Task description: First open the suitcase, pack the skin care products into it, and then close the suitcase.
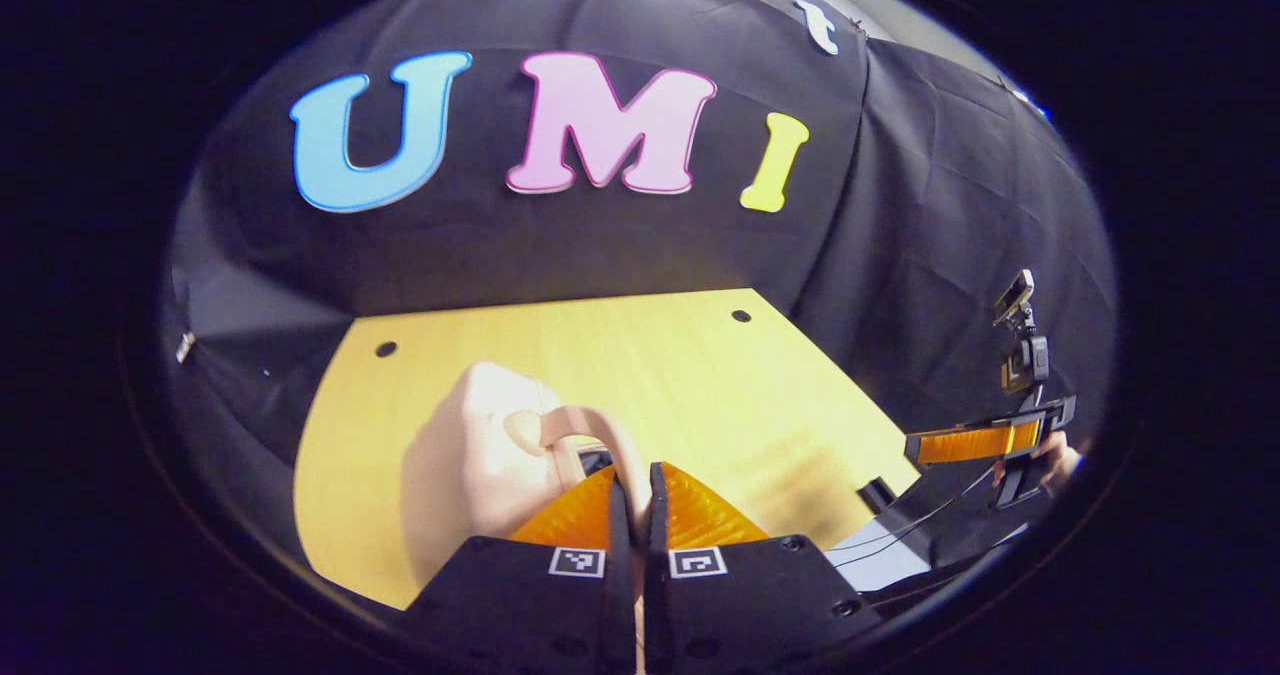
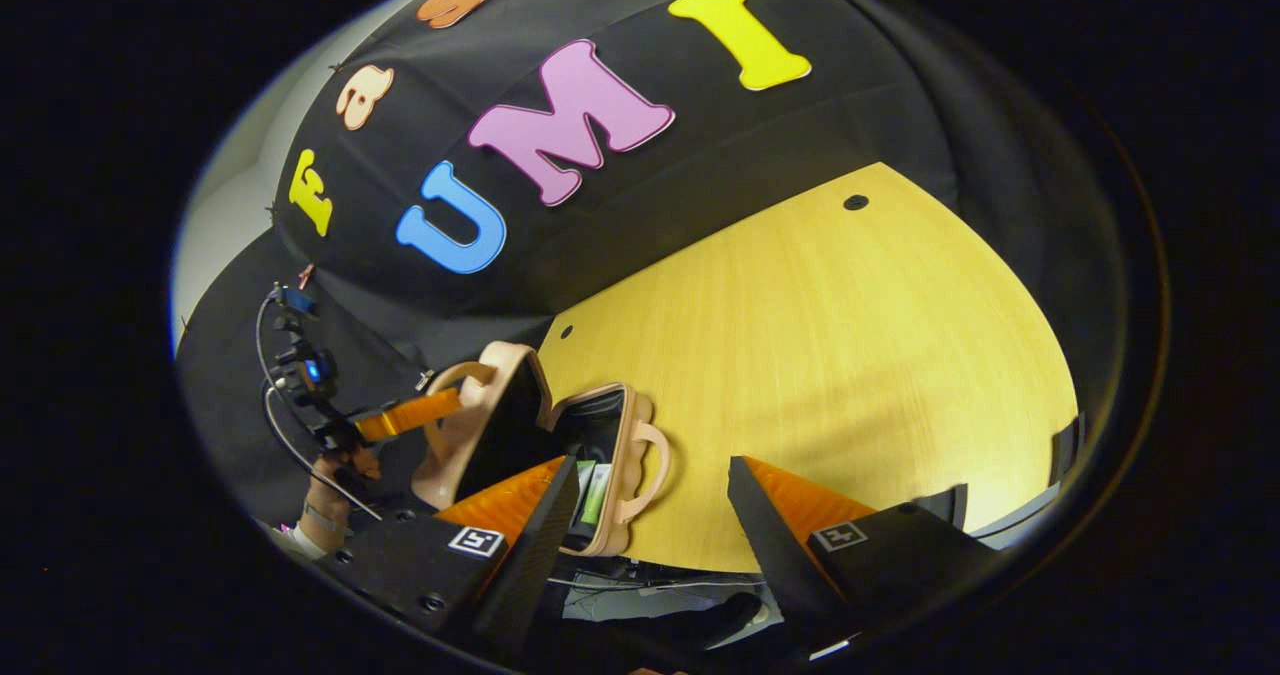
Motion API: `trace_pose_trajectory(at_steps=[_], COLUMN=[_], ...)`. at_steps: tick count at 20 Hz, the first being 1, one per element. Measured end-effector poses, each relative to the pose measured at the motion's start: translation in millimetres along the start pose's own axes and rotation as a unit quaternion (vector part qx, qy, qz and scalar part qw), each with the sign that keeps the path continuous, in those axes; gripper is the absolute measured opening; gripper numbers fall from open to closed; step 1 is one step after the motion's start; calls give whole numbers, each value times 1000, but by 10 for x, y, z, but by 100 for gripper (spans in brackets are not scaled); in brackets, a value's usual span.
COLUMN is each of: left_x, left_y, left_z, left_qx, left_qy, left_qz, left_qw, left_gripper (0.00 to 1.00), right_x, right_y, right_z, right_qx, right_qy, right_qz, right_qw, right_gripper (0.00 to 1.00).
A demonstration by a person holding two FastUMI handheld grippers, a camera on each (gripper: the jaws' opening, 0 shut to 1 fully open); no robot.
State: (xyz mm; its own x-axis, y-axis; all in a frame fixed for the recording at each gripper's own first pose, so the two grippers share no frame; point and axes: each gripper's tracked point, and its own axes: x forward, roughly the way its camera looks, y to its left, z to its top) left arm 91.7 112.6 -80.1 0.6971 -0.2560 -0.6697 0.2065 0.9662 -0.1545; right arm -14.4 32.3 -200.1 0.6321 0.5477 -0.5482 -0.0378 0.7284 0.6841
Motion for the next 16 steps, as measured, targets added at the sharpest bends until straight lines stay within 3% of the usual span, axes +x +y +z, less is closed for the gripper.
trace_pose_trajectory(at_steps=[2, 4, 8, 10, 13, 16], left_x=[476, 745, 765, 697, 426, -68], left_y=[-24, 77, 114, 177, 150, 135], left_z=[-391, -793, -873, -790, -423, 348], left_qx=[-16, -7, 46, 53, 94, 126], left_qy=[55, 115, 169, 178, 119, -2], left_qz=[-9, 7, 22, 35, 56, 87], left_qw=[998, 993, 984, 982, 987, 988], left_gripper=[11, 13, 13, 21, 91, 96], right_x=[-120, -248, -373, -386, -427, -463], right_y=[-130, -214, -319, -330, -259, 10], right_z=[38, 45, 80, 134, 311, 599], right_qx=[-3, -4, 6, -1, -46, -95], right_qy=[-14, -30, -47, -61, -90, -122], right_qz=[-14, -24, -40, -55, -84, -94], right_qw=[1000, 999, 998, 997, 991, 983], right_gripper=[95, 95, 95, 95, 95, 95])
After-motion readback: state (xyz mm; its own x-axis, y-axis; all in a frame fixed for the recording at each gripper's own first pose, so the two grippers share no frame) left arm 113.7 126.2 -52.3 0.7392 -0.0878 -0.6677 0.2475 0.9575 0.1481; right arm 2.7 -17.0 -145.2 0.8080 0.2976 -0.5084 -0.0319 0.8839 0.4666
